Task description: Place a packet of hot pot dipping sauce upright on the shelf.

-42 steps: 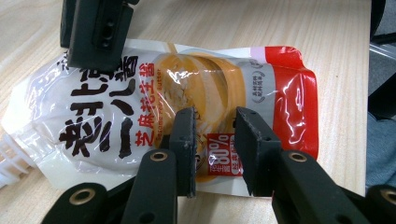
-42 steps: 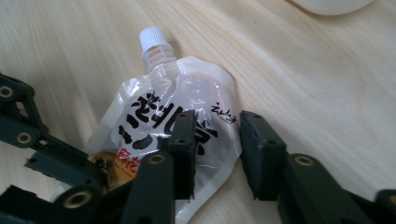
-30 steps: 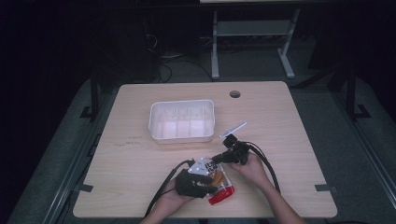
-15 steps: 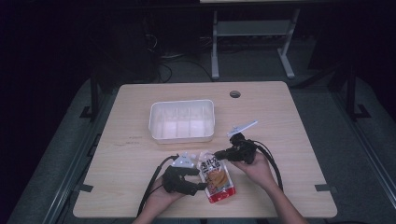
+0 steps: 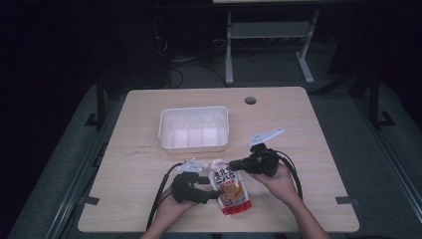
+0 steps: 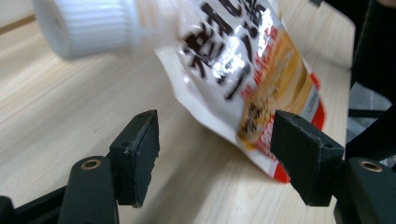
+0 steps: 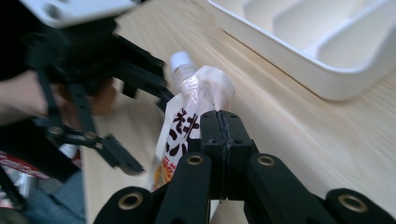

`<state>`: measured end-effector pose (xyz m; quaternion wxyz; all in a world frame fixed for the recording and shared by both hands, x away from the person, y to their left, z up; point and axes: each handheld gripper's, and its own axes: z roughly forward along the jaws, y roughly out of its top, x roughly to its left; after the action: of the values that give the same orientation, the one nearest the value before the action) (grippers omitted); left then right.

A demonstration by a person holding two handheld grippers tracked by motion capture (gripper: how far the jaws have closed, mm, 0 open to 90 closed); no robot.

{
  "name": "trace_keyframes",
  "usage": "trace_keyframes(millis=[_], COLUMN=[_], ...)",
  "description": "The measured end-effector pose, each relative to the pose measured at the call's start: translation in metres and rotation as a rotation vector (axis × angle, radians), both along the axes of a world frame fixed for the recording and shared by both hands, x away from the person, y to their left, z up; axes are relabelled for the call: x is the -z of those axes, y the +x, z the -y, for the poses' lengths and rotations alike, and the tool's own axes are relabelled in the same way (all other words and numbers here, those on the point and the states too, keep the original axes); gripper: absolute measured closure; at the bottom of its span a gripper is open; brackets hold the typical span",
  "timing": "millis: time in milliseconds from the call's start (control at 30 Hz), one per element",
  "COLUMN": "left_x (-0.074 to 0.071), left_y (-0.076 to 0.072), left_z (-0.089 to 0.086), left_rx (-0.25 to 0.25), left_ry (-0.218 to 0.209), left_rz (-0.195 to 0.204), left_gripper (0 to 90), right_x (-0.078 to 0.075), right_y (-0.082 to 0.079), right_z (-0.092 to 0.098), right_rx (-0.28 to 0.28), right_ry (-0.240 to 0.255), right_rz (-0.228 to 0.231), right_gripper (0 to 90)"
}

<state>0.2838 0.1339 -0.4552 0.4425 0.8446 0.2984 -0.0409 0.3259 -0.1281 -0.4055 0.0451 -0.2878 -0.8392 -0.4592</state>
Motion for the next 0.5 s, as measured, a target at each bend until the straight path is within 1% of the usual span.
trace_keyframes(millis=[33,67,100,133,167,200,233,267,300,333,500], left_x=[0.000,0.000,0.000,-0.001,-0.002,-0.005,-0.007,-0.008,-0.008,-0.009,-0.013], left_y=[0.001,0.002,0.003,0.003,0.002,0.001,0.000,0.000,-0.001,-0.001,-0.007], left_z=[0.000,0.000,-0.001,-0.001,0.000,0.002,0.002,0.002,0.001,0.001,0.008], left_rx=[0.004,0.020,0.030,0.033,0.035,0.039,0.043,0.045,0.046,0.052,0.061], left_ry=[-0.013,-0.039,-0.062,-0.083,-0.087,-0.063,-0.062,-0.069,-0.079,-0.084,-0.029], left_rz=[-0.007,-0.026,-0.040,-0.044,-0.037,-0.011,-0.001,0.001,0.001,0.003,0.075], left_gripper=[34.3,38.2,55.7,55.7,62.7,67.0,72.4,79.2,79.2,84.0,87.1], right_x=[-0.001,-0.002,-0.003,-0.004,-0.004,-0.005,-0.006,-0.006,-0.006,-0.006,-0.003], right_y=[-0.001,-0.002,-0.003,-0.004,-0.005,-0.005,-0.006,-0.006,-0.006,-0.005,-0.002], right_z=[0.000,-0.002,-0.003,-0.004,-0.004,-0.004,-0.004,-0.001,-0.001,0.001,0.002], right_rx=[-0.008,-0.014,-0.019,-0.022,-0.029,-0.032,-0.030,-0.029,-0.029,-0.034,-0.038], right_ry=[0.014,0.020,0.020,0.022,0.026,0.024,0.020,0.029,0.029,0.036,0.031], right_rz=[-0.002,0.002,0.010,0.008,0.014,0.018,0.024,0.022,0.022,0.013,0.005], right_gripper=[89.0,88.9,88.9,88.9,88.9,88.8,88.8,88.7,88.7,88.0,86.3])
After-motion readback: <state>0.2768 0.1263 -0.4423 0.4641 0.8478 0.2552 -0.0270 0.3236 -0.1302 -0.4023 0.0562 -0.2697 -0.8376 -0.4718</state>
